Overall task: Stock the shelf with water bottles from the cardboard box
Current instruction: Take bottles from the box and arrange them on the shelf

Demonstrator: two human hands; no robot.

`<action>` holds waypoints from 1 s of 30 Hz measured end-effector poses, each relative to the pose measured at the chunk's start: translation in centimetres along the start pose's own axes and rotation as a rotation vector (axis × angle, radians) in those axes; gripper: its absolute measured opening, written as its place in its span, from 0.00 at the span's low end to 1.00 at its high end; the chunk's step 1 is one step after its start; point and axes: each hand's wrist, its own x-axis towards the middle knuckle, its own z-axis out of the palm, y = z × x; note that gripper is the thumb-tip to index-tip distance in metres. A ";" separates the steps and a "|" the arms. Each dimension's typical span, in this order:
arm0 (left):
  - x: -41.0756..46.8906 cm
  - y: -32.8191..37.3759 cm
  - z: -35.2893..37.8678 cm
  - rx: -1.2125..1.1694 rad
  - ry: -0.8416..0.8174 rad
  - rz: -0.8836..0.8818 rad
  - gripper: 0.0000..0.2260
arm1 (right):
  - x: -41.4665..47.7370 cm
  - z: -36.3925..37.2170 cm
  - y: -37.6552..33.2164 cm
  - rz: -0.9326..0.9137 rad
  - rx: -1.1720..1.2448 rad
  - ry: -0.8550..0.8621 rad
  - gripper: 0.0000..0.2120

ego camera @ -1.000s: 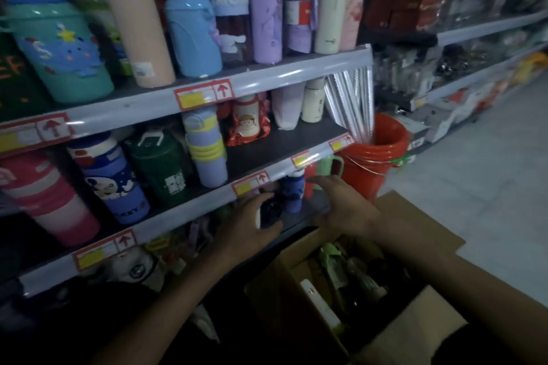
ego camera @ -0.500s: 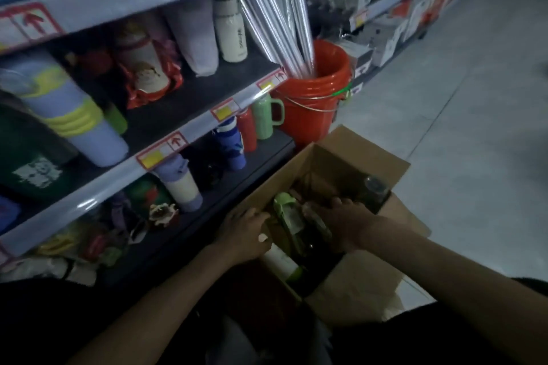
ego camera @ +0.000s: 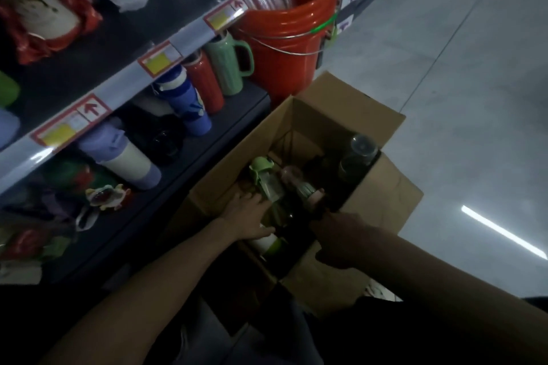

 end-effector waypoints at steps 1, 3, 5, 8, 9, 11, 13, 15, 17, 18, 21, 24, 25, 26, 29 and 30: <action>0.8 0.4 0.0 0.021 -0.002 0.012 0.34 | 0.0 0.0 0.2 -0.003 0.002 0.006 0.21; 2.4 0.9 0.1 0.068 0.002 0.029 0.35 | 0.0 -0.2 0.6 -0.004 0.004 0.013 0.20; 3.7 1.4 0.2 0.136 0.010 0.051 0.35 | 0.0 -0.3 1.2 0.006 0.009 0.010 0.19; 5.6 2.1 0.5 0.324 0.023 0.137 0.35 | -0.2 -0.2 1.9 0.021 0.017 0.034 0.19; 6.1 2.5 0.6 0.347 0.051 0.167 0.34 | -0.2 0.0 2.2 0.024 0.020 0.048 0.19; 7.2 3.6 0.3 0.243 0.138 0.178 0.33 | -0.2 0.3 2.8 0.023 0.027 0.075 0.19; 8.3 5.4 -1.0 0.002 0.239 0.095 0.33 | -0.3 0.8 3.4 0.021 0.023 0.084 0.20; 9.6 7.5 -2.9 -0.198 0.364 0.040 0.35 | -0.3 1.4 4.0 0.024 0.012 0.084 0.20; 11.0 9.6 -5.4 -0.262 0.494 0.083 0.37 | -0.5 1.9 4.5 0.036 0.008 0.071 0.21; 11.6 10.5 -6.6 -0.274 0.529 0.125 0.38 | -0.7 2.0 4.7 0.043 0.011 0.063 0.21; 13.4 13.4 -9.9 -0.265 0.489 0.203 0.43 | -1.1 2.1 5.1 0.058 0.034 0.065 0.19; 15.0 15.6 -11.3 -0.189 0.345 0.195 0.44 | -1.5 2.0 5.2 0.061 0.045 0.080 0.19; 15.3 16.1 -11.4 -0.162 0.315 0.190 0.43 | -1.5 1.9 5.2 0.062 0.052 0.083 0.18; 15.5 16.4 -11.4 -0.139 0.299 0.186 0.42 | -1.5 1.9 5.3 0.066 0.062 0.085 0.17; 15.2 17.0 -11.1 -0.101 0.326 0.156 0.37 | -1.7 1.7 5.4 0.078 0.070 0.103 0.17; 14.9 17.1 -11.0 -0.097 0.347 0.142 0.35 | -1.7 1.6 5.4 0.079 0.063 0.112 0.17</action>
